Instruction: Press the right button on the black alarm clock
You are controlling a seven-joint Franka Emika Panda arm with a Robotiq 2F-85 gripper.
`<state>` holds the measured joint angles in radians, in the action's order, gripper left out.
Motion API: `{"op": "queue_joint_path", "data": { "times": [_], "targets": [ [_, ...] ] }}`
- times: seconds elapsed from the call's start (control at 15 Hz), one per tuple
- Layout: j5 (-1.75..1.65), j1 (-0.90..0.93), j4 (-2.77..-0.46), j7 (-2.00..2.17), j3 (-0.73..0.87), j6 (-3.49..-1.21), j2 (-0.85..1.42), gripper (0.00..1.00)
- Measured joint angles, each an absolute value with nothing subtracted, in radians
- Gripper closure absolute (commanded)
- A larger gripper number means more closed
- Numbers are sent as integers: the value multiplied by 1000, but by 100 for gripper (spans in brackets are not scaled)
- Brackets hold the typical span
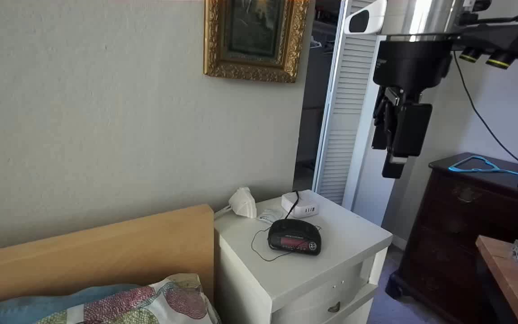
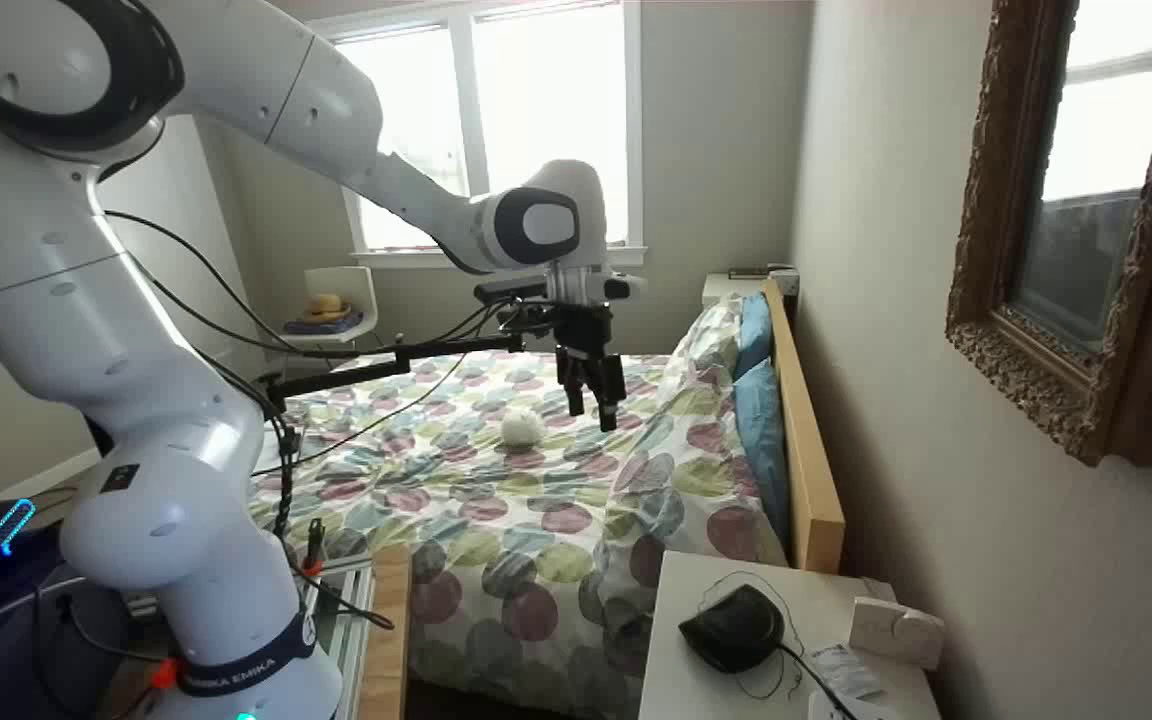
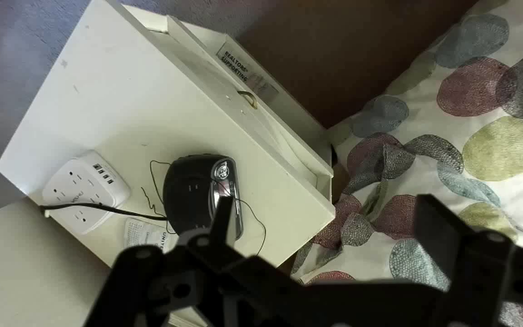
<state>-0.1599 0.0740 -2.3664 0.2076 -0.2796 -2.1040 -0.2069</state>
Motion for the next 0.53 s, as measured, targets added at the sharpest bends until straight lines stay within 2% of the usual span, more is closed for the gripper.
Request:
{"op": "queue_joint_path", "data": {
  "times": [0.53],
  "targets": [
    [-175,78,-2362,250,-267,-2106,-201,0]
  ]
}}
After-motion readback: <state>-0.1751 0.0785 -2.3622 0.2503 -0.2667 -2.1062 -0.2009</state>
